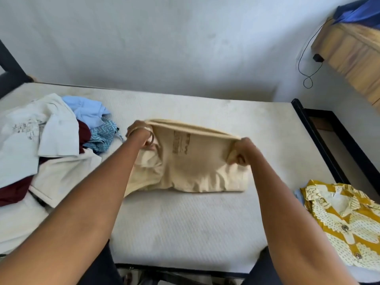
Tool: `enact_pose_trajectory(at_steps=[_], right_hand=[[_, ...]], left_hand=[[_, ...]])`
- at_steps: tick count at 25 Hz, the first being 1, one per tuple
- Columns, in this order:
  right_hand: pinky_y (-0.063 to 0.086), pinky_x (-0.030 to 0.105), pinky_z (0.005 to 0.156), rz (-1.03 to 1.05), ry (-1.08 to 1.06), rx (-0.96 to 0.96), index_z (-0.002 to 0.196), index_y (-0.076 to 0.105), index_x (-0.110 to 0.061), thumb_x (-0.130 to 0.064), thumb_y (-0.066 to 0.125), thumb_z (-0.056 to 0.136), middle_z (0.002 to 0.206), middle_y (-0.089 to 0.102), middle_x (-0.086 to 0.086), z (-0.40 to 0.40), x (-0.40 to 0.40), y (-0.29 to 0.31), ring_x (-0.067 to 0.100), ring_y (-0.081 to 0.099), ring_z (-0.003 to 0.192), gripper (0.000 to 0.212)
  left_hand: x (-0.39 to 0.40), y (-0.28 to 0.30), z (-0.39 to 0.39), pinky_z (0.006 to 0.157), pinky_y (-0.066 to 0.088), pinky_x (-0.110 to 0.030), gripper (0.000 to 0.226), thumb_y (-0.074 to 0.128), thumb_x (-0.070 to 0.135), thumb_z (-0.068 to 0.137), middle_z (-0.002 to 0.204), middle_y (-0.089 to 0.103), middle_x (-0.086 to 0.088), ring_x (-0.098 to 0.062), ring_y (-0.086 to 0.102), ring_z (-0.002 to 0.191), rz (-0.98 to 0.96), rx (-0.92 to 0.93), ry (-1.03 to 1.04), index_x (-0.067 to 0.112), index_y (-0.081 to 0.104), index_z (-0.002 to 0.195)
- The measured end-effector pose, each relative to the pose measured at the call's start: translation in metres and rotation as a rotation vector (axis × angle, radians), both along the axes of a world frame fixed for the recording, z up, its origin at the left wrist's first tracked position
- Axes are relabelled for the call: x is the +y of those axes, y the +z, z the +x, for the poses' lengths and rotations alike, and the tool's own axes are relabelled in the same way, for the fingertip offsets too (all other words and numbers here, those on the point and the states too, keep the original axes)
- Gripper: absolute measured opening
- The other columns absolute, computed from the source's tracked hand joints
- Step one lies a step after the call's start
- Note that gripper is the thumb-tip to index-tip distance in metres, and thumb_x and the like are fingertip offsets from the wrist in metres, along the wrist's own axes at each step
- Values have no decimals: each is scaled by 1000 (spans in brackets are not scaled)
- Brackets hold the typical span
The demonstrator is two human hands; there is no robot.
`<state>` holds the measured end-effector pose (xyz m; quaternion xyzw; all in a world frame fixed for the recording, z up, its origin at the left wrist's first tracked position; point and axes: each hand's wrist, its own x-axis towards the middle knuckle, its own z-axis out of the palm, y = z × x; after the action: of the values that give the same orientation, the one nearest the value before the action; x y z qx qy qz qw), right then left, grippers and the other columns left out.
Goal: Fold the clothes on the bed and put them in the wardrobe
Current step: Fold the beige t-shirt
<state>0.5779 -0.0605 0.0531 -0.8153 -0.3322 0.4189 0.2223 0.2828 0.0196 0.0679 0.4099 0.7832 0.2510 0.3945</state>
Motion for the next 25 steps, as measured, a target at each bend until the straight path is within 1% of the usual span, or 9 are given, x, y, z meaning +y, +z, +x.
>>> enact_pose_trajectory(at_steps=[3,6,8,10,13,18,21,23,25], right_hand=[[59,51,56,577,-379,726,104,58,-11,1,37,95,91,62,23,-4,38,56,37,67,64,26],[59,55,76,911,-448,809,96,62,-17,3,31,90,98,60,15,-7,46,81,27,60,84,38],[60,48,79,1010,-411,661,97,64,-20,7,27,84,100,61,7,0,39,74,17,59,87,47],[58,43,83,999,-305,247,102,66,-24,7,27,75,104,62,5,12,23,53,19,60,91,57],[46,41,88,873,-23,-432,113,67,-15,9,32,67,111,59,18,21,-13,-5,41,52,109,63],[25,69,106,134,332,-713,144,41,-28,5,37,89,164,10,9,10,-107,-112,40,-4,149,65],[2,75,107,-157,555,-859,137,46,-21,0,39,93,164,-13,4,-7,-158,-151,44,-25,144,49],[-4,75,107,-280,692,-923,100,61,-21,-4,44,94,165,-2,7,-17,-177,-155,39,-18,148,25],[-3,73,109,-350,743,-982,98,66,-22,-7,51,93,151,39,13,-24,-181,-149,34,18,149,22]], left_hand=[[32,54,25,66,59,-36,30,53,2,86,105,67,-12,-24,65,82,380,-632,190,9,68,111],[41,77,30,102,45,-35,50,39,4,78,123,60,-11,-21,58,113,837,-491,112,16,70,115],[33,72,20,115,26,-27,59,33,1,71,142,40,-21,-26,38,135,956,-185,4,15,70,116],[15,56,2,115,15,-15,56,35,3,67,151,26,-18,-29,23,143,1029,-15,-58,15,72,108],[-20,-1,-33,118,20,-41,39,47,10,66,152,21,-20,-41,17,142,1053,398,-221,14,72,96],[-121,-126,-68,116,-3,-57,36,82,7,52,143,40,-28,-51,14,140,521,1036,-696,19,77,86],[-169,-160,-62,107,-16,-68,35,46,17,89,142,50,-13,-42,15,144,19,1172,-883,26,70,112],[-190,-165,-51,100,-32,-63,46,33,12,93,128,62,-2,-34,35,137,-247,1277,-929,27,55,131],[-198,-165,-44,109,-15,-64,63,36,4,89,116,66,6,-26,55,120,-356,1249,-999,25,27,148]])
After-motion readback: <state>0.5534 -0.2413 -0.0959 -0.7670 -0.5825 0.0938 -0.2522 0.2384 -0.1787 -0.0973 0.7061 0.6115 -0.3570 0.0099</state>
